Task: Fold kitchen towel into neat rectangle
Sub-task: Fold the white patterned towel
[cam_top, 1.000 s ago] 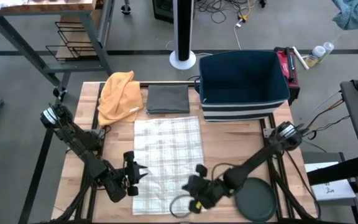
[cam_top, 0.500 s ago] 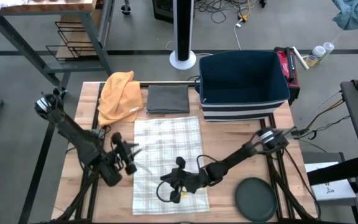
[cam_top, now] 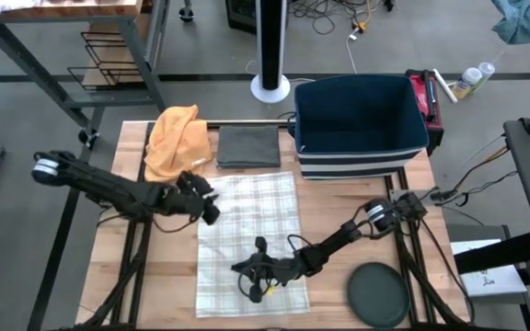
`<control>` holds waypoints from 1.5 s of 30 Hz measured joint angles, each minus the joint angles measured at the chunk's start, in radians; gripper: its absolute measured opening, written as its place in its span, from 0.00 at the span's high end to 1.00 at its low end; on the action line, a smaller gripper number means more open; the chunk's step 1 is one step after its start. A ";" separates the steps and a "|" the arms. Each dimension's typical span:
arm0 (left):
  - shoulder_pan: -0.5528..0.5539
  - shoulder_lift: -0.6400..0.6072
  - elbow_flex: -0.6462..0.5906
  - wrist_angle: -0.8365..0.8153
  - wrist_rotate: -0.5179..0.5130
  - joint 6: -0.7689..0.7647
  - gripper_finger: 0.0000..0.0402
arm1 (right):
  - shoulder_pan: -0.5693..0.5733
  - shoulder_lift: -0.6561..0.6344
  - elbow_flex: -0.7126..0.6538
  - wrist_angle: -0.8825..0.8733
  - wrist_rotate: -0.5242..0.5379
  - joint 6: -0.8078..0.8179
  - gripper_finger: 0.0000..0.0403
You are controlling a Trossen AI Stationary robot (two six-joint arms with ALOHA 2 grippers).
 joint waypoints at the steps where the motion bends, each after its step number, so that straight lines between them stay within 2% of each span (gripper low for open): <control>1: 0.032 0.009 -0.015 0.016 0.007 0.002 0.72 | 0.000 0.000 0.000 -0.005 0.004 -0.003 0.97; 6: 0.143 0.045 -0.065 0.092 0.008 0.032 0.72 | 0.000 -0.001 0.011 -0.002 0.017 -0.059 0.97; 10: 0.151 0.075 -0.091 0.150 0.013 0.032 0.72 | 0.000 -0.001 0.019 -0.014 0.020 -0.103 0.97; 16: 0.134 0.119 -0.104 0.210 0.015 0.054 0.72 | -0.006 -0.002 0.019 -0.050 0.022 -0.085 0.97; 19: 0.069 0.097 -0.103 0.229 -0.006 0.059 0.72 | -0.011 -0.005 0.019 -0.055 0.022 -0.052 0.97; 23: -0.086 0.034 -0.104 0.236 -0.104 0.040 0.72 | -0.017 -0.030 0.019 -0.097 0.040 -0.044 0.97; 27: -0.251 -0.031 -0.104 0.165 -0.146 -0.031 0.72 | -0.039 -0.072 0.051 -0.273 0.103 -0.023 0.97; 31: -0.382 -0.073 -0.106 0.077 -0.223 -0.102 0.72 | -0.106 -0.076 0.165 -0.488 0.099 0.054 0.97; 35: -0.455 -0.130 -0.103 -0.023 -0.311 -0.118 0.72 | -0.200 -0.055 0.304 -0.655 -0.030 0.083 0.97; 38: -0.476 -0.193 -0.097 -0.104 -0.313 -0.107 0.72 | -0.267 -0.012 0.386 -0.686 -0.069 0.077 0.97; 45: -0.507 -0.350 -0.094 -0.169 -0.295 -0.020 0.72 | -0.373 0.129 0.556 -0.686 -0.060 0.042 0.97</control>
